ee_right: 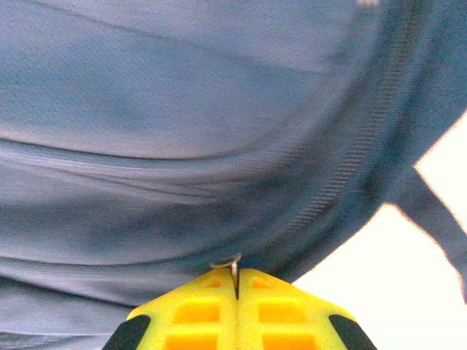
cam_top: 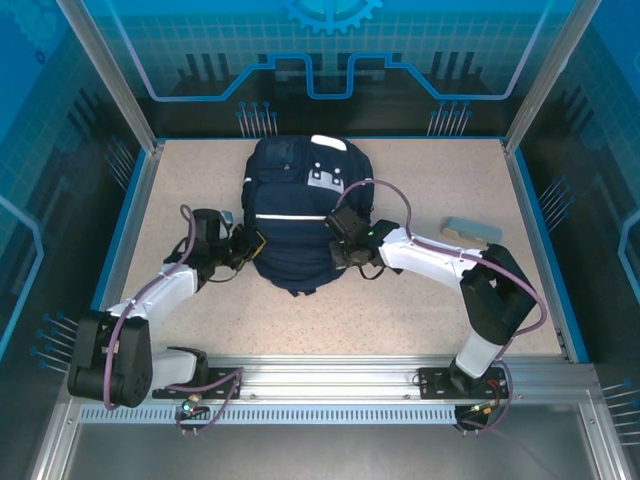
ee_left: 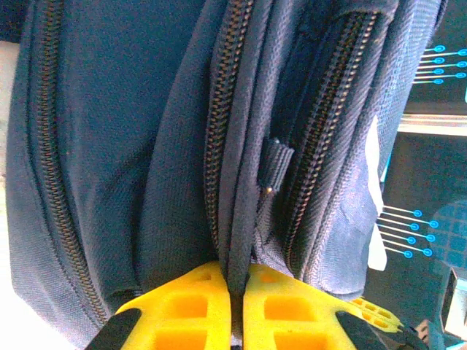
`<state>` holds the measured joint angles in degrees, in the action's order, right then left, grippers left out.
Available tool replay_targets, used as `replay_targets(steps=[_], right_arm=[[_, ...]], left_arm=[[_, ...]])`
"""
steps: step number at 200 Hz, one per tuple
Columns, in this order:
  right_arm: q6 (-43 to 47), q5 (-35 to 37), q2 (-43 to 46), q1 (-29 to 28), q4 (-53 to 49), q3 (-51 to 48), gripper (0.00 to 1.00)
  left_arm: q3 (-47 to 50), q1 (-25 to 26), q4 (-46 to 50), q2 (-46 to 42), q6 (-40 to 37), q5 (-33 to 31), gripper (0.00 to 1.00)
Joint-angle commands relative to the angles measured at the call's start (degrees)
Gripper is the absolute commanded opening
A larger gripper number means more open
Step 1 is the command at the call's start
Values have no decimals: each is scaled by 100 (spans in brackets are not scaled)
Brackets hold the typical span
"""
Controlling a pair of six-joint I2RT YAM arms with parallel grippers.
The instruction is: Pack books, pencil case, and school supplies into a backpack
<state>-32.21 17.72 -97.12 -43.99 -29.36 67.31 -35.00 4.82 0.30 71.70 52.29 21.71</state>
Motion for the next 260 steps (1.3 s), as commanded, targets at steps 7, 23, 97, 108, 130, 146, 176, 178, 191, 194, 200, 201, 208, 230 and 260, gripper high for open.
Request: replay_targets(steps=[7,23,97,108,130,146,176,178,191,194,200,201,208,230,260], right_arm=[[205,751,-188,206,-689,323,0],[522,198,-285,190,-375,436,0],[1272,-2359,-407,-165,1048,624,0],[1263,-2549,-449,-187,1204,643,0],[1170,-2852,-582,-219,1456,740,0],[1062,-2993,-765,-267,1497,926,0],[1026,-3088,-934,-355,1550,1096,0],[1026,-3089,-937,-354,1562,1093,0],[990,-3109,-960,-364,1583,1101,0],[982,-3120,-959,-360,1579,1107,0],[971,-3145,-958,-371,1587,1092,0],[971,-3148,-958,-373,1590,1092,0],[962,-3157,-941,-382,1610,1070,0],[970,-3186,-902,-390,1671,1009,0],[1060,-3135,-904,-441,1582,1012,0]], left_arm=[[-234,-567,501,-61,-649,-197,5],[-317,-711,557,15,-734,-195,8],[-453,-877,1570,-611,-605,-389,56],[-344,-877,1638,-830,-469,-303,58],[-20,-869,1539,-1241,10,-45,62],[345,-860,1125,-1346,505,302,62],[693,-760,474,-1188,991,549,59],[691,-751,457,-1179,993,539,58],[675,-724,413,-1105,998,517,57],[667,-720,400,-1088,1004,520,56],[649,-713,378,-1044,1025,531,55],[646,-712,376,-1040,1027,529,55],[623,-695,346,-992,1027,521,54],[563,-634,238,-795,1027,501,50],[513,-545,18,-555,1075,467,46]])
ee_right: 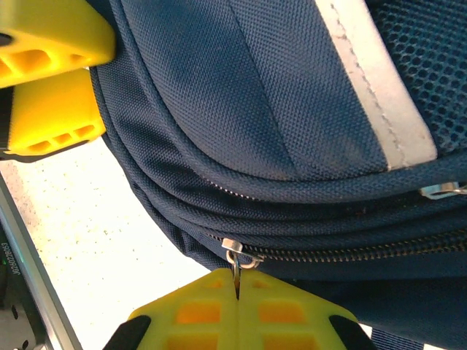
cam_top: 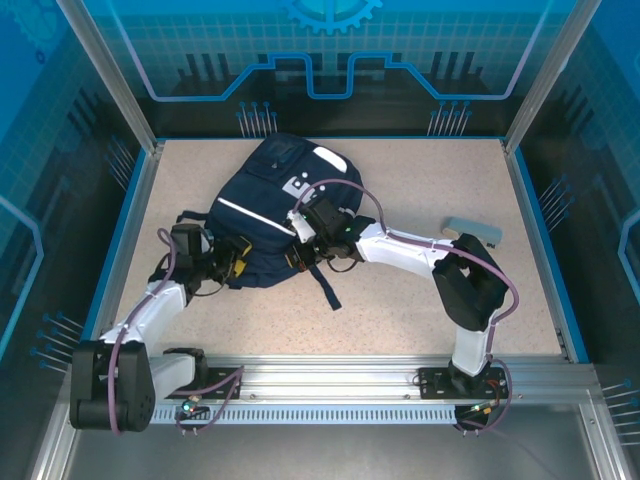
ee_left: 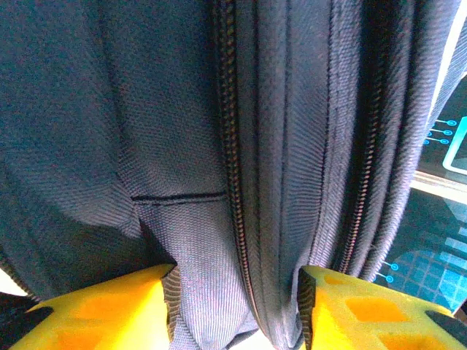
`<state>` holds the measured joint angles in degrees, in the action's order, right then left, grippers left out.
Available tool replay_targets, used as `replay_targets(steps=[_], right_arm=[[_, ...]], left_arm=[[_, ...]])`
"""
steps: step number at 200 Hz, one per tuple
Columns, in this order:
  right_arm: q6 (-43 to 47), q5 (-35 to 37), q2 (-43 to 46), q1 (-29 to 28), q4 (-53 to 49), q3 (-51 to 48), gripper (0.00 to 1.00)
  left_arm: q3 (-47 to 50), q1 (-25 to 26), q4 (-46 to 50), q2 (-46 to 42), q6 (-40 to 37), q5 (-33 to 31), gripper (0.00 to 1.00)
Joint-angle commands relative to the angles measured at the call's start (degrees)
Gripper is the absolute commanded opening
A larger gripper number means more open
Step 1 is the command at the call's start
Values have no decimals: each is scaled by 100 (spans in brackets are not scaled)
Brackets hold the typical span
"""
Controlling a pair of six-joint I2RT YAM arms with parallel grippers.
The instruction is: Pack books, pencil case, and school supplies into a backpack
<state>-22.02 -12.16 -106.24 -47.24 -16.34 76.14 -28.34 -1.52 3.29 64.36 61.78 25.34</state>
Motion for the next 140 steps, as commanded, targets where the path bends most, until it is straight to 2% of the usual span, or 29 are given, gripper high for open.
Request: replay_targets(steps=[1,22,49,78,140], right_arm=[[50,-142,7,-117,266,129,0],[157,257,18,-165,-34,175,0],[233,1458,122,-164,-493,84,0],[290,2284,246,75,-795,-40,0],[328,2978,-80,695,-1230,509,0]], left_arm=[[-154,85,-287,185,130,99,46],[-206,108,-271,296,108,15,35],[-262,107,-11,270,-116,-284,13],[-389,111,472,170,-665,-536,8],[-469,113,553,37,-809,-391,5]])
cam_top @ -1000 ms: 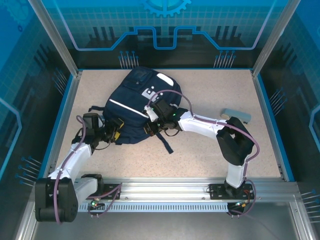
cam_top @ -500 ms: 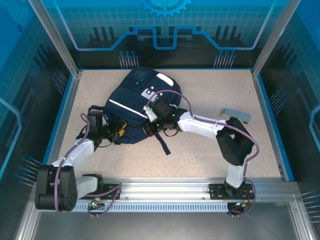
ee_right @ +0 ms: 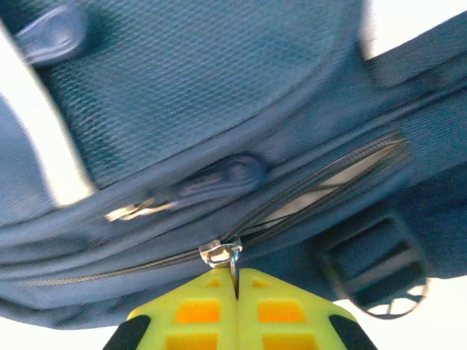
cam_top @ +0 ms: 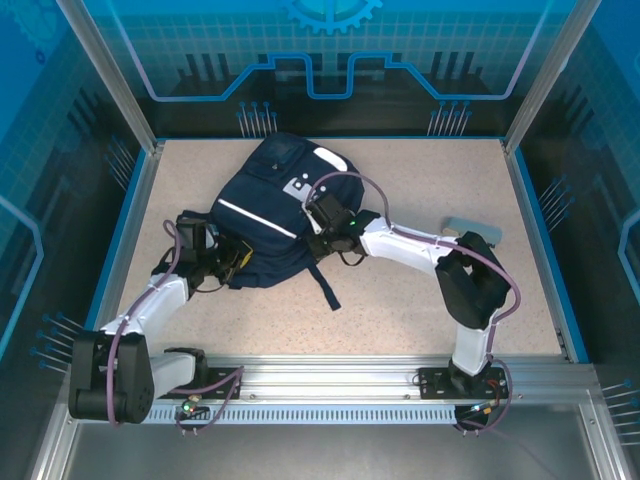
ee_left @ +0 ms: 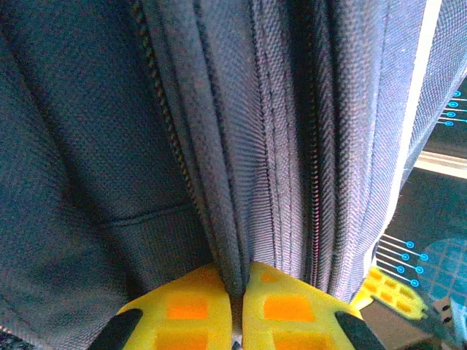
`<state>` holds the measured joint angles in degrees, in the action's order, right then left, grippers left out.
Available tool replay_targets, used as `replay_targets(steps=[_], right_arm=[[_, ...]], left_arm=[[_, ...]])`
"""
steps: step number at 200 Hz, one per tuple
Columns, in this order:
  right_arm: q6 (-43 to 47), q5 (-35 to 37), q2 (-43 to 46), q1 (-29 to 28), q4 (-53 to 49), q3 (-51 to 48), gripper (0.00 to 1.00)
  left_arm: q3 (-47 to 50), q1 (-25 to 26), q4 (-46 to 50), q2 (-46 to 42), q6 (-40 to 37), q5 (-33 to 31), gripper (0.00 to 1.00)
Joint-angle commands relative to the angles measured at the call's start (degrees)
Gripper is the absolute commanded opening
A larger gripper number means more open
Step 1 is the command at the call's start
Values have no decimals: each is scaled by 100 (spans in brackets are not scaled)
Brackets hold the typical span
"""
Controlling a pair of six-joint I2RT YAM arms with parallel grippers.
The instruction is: Pack books, pencil case, and school supplies into a backpack
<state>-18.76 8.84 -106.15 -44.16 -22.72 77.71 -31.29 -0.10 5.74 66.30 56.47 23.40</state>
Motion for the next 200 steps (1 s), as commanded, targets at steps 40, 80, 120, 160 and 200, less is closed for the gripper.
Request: replay_targets(steps=[40,80,120,160,200], right_arm=[[-443,776,-294,649,-903,785,0],[-760,654,-575,919,-1163,1144,0],[-1007,790,-825,1257,-1336,1377,0],[-593,382,-584,1342,-1132,1153,0],[549,286,-109,1415,-1130,739,0]], left_arm=[[-255,-28,578,-303,-542,-31,2],[-229,-29,640,-395,-617,73,2],[-233,-28,741,-434,-669,76,2],[-356,-26,797,-496,-889,365,29],[-892,21,1534,-765,-1638,391,66]])
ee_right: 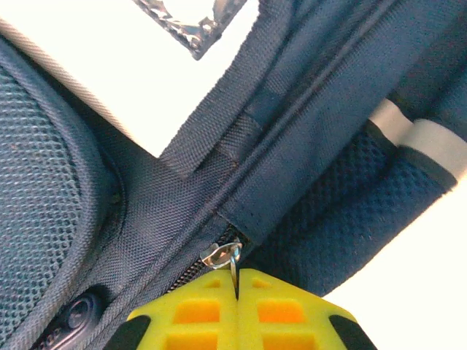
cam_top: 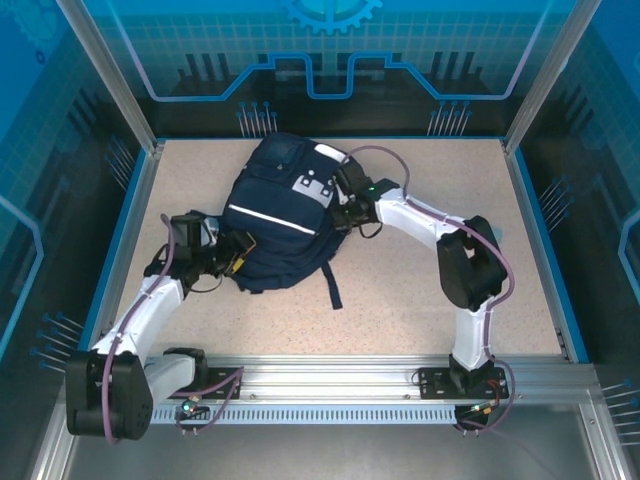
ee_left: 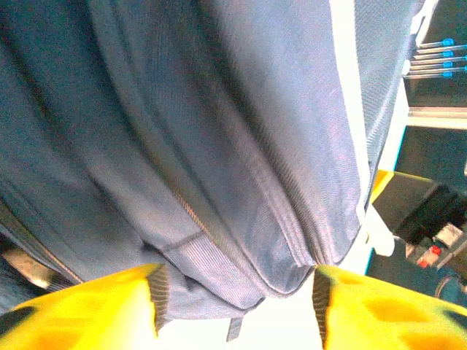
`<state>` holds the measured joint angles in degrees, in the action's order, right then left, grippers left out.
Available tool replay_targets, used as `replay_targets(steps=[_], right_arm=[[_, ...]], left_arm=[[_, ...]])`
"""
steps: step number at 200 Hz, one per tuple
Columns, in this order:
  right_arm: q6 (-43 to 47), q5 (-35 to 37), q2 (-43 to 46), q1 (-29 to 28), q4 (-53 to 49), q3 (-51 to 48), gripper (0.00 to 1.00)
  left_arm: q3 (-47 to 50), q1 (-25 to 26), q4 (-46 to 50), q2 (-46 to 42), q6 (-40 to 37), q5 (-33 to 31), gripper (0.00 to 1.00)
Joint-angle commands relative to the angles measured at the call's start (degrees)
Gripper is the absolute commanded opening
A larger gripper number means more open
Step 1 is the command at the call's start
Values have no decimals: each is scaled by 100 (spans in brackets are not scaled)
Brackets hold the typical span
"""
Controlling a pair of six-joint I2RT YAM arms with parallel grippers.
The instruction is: Pack books, pencil case, and school supplies into a backpack
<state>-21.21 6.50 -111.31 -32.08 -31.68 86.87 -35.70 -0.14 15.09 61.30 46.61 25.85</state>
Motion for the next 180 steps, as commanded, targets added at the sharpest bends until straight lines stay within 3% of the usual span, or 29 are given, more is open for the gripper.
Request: replay_targets(steps=[1,16,49,71,97,135,180], right_arm=[[829,572,412,208,-247,-174,0],[1138,769,394,349,-582,45,0],[1366,-354,669,610,-436,78,41],[1175,-1433,803,709,-191,-55,58],[880,-2186,756,712,117,-193,74],[597,-2720,516,712,481,-344,84],[359,-3078,372,713,777,-512,86]], left_arm=[[-461,28,608,-271,-670,139,67],[-667,146,777,-251,-925,50,72],[-1264,444,926,90,-1311,-215,75],[-1771,793,932,546,-1505,-498,75],[-2419,1239,883,1334,-1704,-866,72],[-3330,1512,692,2567,-1831,-1139,65],[-4186,1577,826,3817,-1831,-1387,57]])
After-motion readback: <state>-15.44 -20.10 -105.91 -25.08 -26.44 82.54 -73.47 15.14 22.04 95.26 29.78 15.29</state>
